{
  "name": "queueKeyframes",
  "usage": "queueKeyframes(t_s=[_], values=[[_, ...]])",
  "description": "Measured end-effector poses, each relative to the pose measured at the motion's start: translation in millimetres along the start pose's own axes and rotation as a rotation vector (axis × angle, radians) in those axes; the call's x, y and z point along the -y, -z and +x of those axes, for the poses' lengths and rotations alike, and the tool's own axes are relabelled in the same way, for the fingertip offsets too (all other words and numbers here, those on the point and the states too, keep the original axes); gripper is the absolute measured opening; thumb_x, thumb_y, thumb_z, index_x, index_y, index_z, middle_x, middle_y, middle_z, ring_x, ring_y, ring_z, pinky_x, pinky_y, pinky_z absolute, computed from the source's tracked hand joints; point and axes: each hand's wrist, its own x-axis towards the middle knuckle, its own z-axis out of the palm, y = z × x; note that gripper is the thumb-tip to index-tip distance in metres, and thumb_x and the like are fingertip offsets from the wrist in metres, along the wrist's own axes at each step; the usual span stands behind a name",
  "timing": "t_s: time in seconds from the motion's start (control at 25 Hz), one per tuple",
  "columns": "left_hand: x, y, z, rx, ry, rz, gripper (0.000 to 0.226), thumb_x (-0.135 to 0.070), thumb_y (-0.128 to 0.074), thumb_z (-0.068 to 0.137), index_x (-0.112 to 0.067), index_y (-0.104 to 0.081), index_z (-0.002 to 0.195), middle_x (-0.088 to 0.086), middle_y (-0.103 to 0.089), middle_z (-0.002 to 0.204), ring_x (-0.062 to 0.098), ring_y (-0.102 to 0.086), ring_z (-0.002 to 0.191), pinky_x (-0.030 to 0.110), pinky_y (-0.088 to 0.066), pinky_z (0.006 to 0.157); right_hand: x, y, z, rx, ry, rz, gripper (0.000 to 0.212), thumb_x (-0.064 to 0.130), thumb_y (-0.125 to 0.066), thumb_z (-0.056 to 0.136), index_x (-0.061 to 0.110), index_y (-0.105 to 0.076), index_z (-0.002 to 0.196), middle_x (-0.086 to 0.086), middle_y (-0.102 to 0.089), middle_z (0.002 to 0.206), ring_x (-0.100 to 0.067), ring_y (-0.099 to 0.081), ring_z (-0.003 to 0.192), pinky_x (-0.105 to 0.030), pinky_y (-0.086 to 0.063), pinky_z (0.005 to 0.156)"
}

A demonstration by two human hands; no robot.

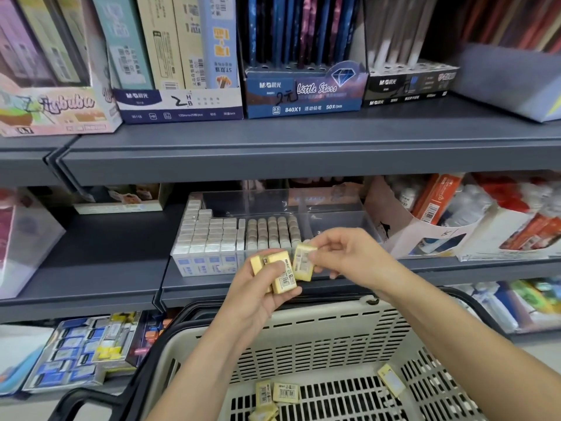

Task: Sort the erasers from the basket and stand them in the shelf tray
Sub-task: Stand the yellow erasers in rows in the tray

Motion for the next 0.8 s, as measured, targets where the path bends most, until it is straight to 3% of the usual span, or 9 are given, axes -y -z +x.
queueKeyframes(t_s=[0.12, 0.2, 0.28, 0.36, 0.44, 0.6, 0.8], values=[[0.2, 1.2, 0.6, -0.009, -0.003, -0.01, 0.032, -0.008, -0.066, 0.073, -0.009, -0.058, 0.104, 0.013, -0.073, 0.087, 0.027, -0.071, 0.083, 0.028, -0.055, 0.054, 3.2, 11.0, -2.8, 0.003, -0.03, 0.112, 0.011, 0.007, -0.065, 0.083, 0.014, -0.066, 0.091, 0.0, -0.072, 0.076, -0.005, -0.067, 0.066, -0.016, -0.051, 0.055], [0.0, 0.2, -0.6, -0.009, -0.017, -0.005, 0.042, -0.013, -0.07, 0.062, -0.01, -0.058, 0.102, 0.012, -0.073, 0.083, 0.026, -0.071, 0.078, 0.028, -0.055, 0.054, 7.8, 25.4, 2.7, -0.082, -0.002, 0.09, 0.014, 0.006, -0.067, 0.081, 0.012, -0.067, 0.093, 0.002, -0.072, 0.076, -0.008, -0.068, 0.069, -0.018, -0.054, 0.06], [0.3, -0.1, -0.6, -0.029, -0.019, -0.017, 0.043, -0.014, -0.071, 0.059, -0.01, -0.06, 0.1, 0.012, -0.071, 0.081, 0.025, -0.071, 0.074, 0.028, -0.055, 0.053, 11.5, 45.0, 18.4, -0.249, 0.017, -0.158, 0.015, 0.009, -0.069, 0.08, 0.016, -0.068, 0.092, 0.005, -0.071, 0.082, -0.011, -0.067, 0.077, -0.022, -0.052, 0.07], [0.2, 0.2, -0.3, -0.038, -0.018, -0.03, 0.043, -0.014, -0.072, 0.058, -0.01, -0.061, 0.099, 0.01, -0.07, 0.082, 0.023, -0.071, 0.073, 0.028, -0.055, 0.054, 11.5, 55.4, 35.4, -0.318, 0.011, -0.545, 0.018, 0.015, -0.068, 0.081, 0.023, -0.068, 0.097, 0.007, -0.066, 0.09, -0.01, -0.061, 0.083, -0.016, -0.042, 0.075], [-0.3, 0.6, -0.1, -0.035, -0.02, -0.021, 0.044, -0.015, -0.073, 0.057, -0.01, -0.061, 0.1, 0.008, -0.071, 0.082, 0.021, -0.07, 0.073, 0.028, -0.055, 0.055, 5.6, 52.7, 46.3, -0.252, -0.039, -0.674, 0.021, 0.02, -0.067, 0.082, 0.024, -0.069, 0.102, 0.005, -0.067, 0.097, -0.012, -0.06, 0.088, -0.012, -0.037, 0.077], [-1.9, 2.4, 0.4, -0.023, -0.03, -0.013, 0.049, -0.015, -0.075, 0.057, -0.009, -0.06, 0.104, 0.009, -0.07, 0.087, 0.022, -0.069, 0.08, 0.027, -0.055, 0.057, -8.7, 40.7, 54.2, -0.085, -0.072, -0.594, 0.021, 0.019, -0.068, 0.083, 0.018, -0.067, 0.104, 0.001, -0.07, 0.098, -0.008, -0.06, 0.081, -0.012, -0.038, 0.073], [-1.5, 4.8, 1.6, 0.001, -0.039, -0.002, 0.05, -0.013, -0.072, 0.064, -0.006, -0.054, 0.111, 0.018, -0.072, 0.095, 0.029, -0.071, 0.086, 0.027, -0.056, 0.055, -11.8, 38.5, 63.9, -0.026, -0.091, -0.54, 0.019, 0.014, -0.061, 0.088, 0.015, -0.065, 0.107, 0.004, -0.066, 0.092, -0.008, -0.063, 0.076, -0.012, -0.044, 0.073]])
